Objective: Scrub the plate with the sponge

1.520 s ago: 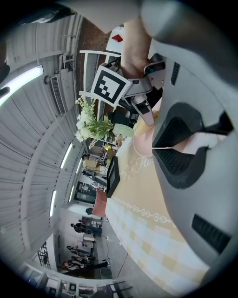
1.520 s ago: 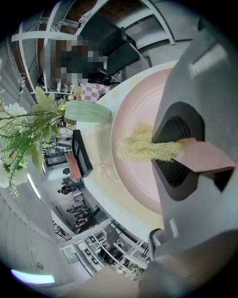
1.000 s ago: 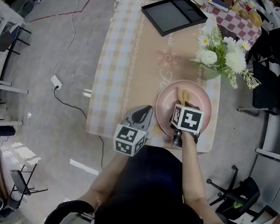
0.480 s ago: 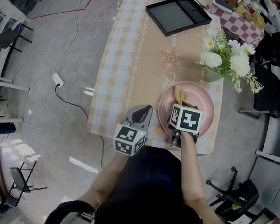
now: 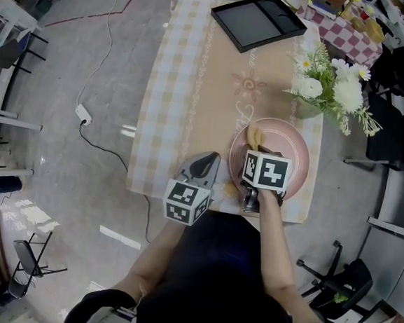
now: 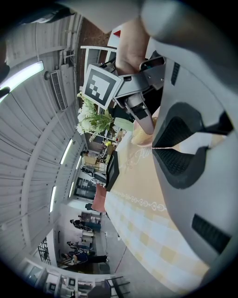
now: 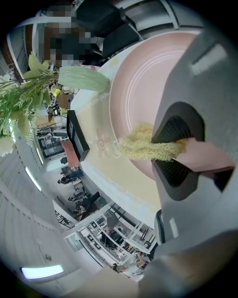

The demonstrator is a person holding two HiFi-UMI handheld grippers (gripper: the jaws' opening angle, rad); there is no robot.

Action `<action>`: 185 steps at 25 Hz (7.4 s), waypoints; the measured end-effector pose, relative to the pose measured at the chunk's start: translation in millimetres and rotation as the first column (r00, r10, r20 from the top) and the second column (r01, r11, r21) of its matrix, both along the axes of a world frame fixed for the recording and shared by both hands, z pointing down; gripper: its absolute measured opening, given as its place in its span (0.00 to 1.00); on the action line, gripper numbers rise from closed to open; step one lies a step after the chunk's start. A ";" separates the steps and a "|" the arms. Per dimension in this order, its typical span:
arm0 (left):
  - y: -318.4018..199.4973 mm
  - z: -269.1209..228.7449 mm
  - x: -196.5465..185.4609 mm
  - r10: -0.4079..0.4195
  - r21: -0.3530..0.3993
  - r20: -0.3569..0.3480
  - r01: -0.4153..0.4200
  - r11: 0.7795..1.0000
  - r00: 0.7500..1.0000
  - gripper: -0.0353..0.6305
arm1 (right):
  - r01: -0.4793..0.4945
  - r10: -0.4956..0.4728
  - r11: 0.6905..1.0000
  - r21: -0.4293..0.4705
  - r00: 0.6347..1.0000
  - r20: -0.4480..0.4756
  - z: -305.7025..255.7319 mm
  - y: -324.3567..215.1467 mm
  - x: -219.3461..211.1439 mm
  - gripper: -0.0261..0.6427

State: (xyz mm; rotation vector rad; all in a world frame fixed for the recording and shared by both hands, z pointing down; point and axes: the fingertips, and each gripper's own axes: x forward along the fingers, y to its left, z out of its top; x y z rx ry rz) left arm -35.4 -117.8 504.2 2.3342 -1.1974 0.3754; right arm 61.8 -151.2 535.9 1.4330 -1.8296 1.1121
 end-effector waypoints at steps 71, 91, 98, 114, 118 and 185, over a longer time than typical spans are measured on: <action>25.1 -8.6 58.0 0.171 0.035 -0.003 -0.171 0.985 0.985 0.08 | -0.166 0.167 0.979 0.114 0.986 0.005 -37.1 56.2 97.1 0.18; 22.7 -4.9 57.2 0.167 0.023 -0.001 -0.167 0.986 0.986 0.08 | -0.222 0.223 0.975 0.021 0.966 -0.128 -16.6 79.9 139.2 0.18; 21.5 -4.6 55.2 0.153 0.019 -0.002 -0.153 0.988 0.988 0.08 | -0.216 0.210 0.976 -0.032 0.969 -0.131 -4.7 80.1 137.5 0.18; 23.8 -2.9 48.0 0.122 0.016 0.005 -0.122 0.992 0.992 0.08 | -0.170 0.160 0.984 -0.058 0.977 -0.142 3.8 77.7 127.3 0.18; 23.5 -2.8 46.1 0.116 0.015 0.005 -0.117 0.993 0.993 0.08 | -0.156 0.146 0.986 -0.054 0.977 -0.155 3.8 75.7 124.3 0.18; 24.5 -1.9 9.9 0.023 0.013 0.010 -0.023 1.000 1.000 0.08 | 0.046 -0.046 0.998 -0.041 0.999 -0.010 1.6 55.4 20.8 0.18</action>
